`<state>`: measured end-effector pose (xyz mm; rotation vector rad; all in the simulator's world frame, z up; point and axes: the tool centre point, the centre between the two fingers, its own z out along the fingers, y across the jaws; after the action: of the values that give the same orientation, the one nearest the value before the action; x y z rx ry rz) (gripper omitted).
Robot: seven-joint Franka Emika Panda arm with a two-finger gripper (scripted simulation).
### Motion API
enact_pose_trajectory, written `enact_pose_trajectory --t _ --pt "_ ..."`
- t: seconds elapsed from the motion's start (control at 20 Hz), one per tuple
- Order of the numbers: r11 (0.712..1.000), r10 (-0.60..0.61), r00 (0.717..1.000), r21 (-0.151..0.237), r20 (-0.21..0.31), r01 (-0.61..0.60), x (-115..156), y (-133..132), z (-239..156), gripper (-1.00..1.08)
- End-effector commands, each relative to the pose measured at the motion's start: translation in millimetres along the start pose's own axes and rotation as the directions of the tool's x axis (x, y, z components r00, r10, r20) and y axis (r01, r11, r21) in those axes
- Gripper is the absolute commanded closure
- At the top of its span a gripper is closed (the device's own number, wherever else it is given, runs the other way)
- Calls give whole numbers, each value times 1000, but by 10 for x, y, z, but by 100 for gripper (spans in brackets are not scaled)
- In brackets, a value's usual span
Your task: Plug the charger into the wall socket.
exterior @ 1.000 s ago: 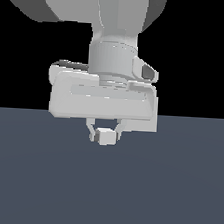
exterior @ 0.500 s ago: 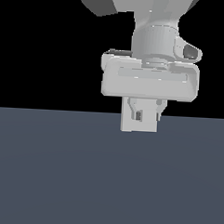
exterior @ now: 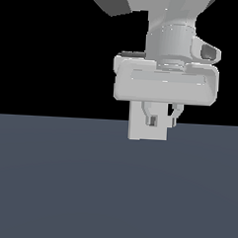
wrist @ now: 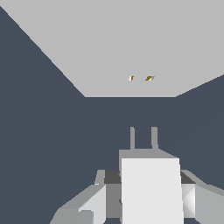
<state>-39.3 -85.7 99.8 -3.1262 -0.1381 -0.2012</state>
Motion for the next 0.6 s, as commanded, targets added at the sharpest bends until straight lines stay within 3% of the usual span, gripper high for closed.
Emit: enact_pose_trajectory --t 0.0,0.55 --pt "1000 0 1000 0 0 0 16 -1 1 108" --pt "1000 0 1000 0 0 0 350 -5 44 108"
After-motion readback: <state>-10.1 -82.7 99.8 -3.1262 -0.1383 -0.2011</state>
